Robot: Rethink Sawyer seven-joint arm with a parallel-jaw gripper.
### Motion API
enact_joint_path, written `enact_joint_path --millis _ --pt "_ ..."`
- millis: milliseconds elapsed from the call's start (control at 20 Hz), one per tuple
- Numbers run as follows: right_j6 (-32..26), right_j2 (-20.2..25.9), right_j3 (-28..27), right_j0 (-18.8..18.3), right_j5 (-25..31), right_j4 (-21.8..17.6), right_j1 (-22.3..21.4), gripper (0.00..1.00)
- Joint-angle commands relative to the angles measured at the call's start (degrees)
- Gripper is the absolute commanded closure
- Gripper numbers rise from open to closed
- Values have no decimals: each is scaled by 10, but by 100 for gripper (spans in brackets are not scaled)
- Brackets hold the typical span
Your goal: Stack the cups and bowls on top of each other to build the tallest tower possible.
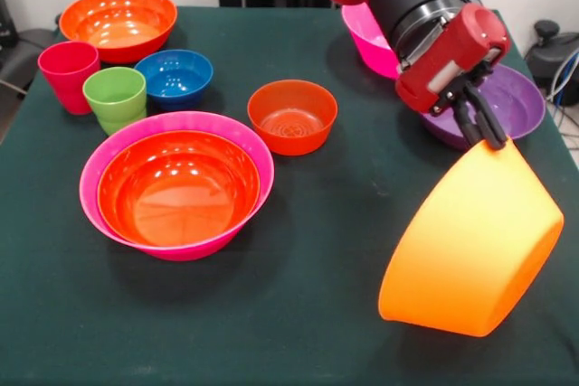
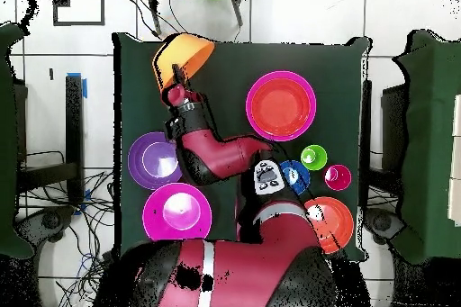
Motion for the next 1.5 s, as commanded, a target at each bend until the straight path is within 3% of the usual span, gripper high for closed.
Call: enact_joint_path --millis 50,300,550,1200,1500 --pt "-8 4 19 32 -13 44 47 100" --pt "-6 -5 24 50 -13 71 43 100" --pt "8 -13 37 65 21 80 3 100" --pt "45 3 49 52 97 47 -75 100" --pt "43 12 27 43 66 42 -35 100"
